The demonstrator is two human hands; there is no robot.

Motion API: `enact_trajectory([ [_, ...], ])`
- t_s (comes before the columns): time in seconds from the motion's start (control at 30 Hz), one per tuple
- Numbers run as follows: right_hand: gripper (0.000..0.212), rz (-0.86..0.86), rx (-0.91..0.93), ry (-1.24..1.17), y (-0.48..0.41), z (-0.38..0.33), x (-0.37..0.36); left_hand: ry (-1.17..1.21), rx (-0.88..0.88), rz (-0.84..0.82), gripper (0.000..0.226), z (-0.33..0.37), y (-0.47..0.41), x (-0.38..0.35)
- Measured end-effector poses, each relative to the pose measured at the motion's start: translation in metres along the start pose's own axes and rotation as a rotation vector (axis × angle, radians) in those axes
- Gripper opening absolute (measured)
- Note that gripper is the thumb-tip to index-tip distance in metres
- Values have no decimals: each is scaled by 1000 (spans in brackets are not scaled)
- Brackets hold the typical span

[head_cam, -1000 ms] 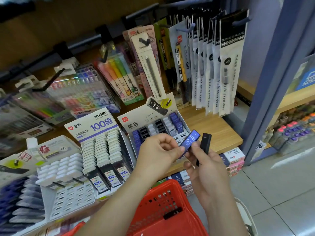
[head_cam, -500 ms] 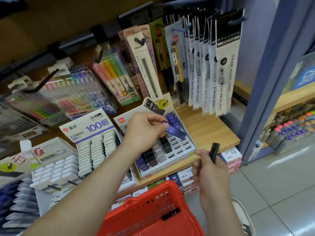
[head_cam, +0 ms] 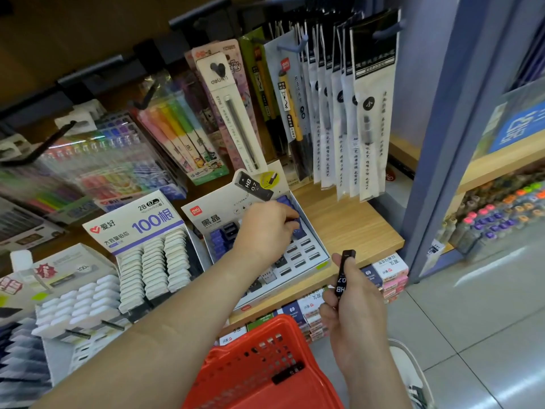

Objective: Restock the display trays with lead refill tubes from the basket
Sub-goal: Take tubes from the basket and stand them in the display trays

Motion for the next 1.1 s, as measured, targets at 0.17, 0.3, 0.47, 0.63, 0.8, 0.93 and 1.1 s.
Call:
enact_trajectory([
  [0.17,25,-19,62,64,-1,-3,-2,-129,-60,-18,22,7,-11,-7],
  [0.3,11,-42,114,73,0,-10,-6,-69,-17,16,15,5,-11,-11],
  [0.47,10,-1,183,104,-3,-12,3,-176,-61,54,18,9,-12,-7],
  [0.63,5,-65,194,75,1,-16,-6,483,140,-106,19,9,19,-6],
  [0.8,12,-325,153,137,18,-11,-39,669,213,-67,8,1,65,3],
  [0.93,18,-526,185,395,35,-7,-59,813,248,32,18,-15,91,19],
  [1.1,19,-629,189,628,50,-4,-64,972,275,37,20,-29,118,47],
])
Point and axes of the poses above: each hand's wrist, its own y-axis away from the middle knuckle, its own x-axis out of the back of the hand, z = x × y, the point moved 9 cm from there along -y, towards the middle knuckle, and after that the axes turned 1 degree about -y, right-handed, at the moved point
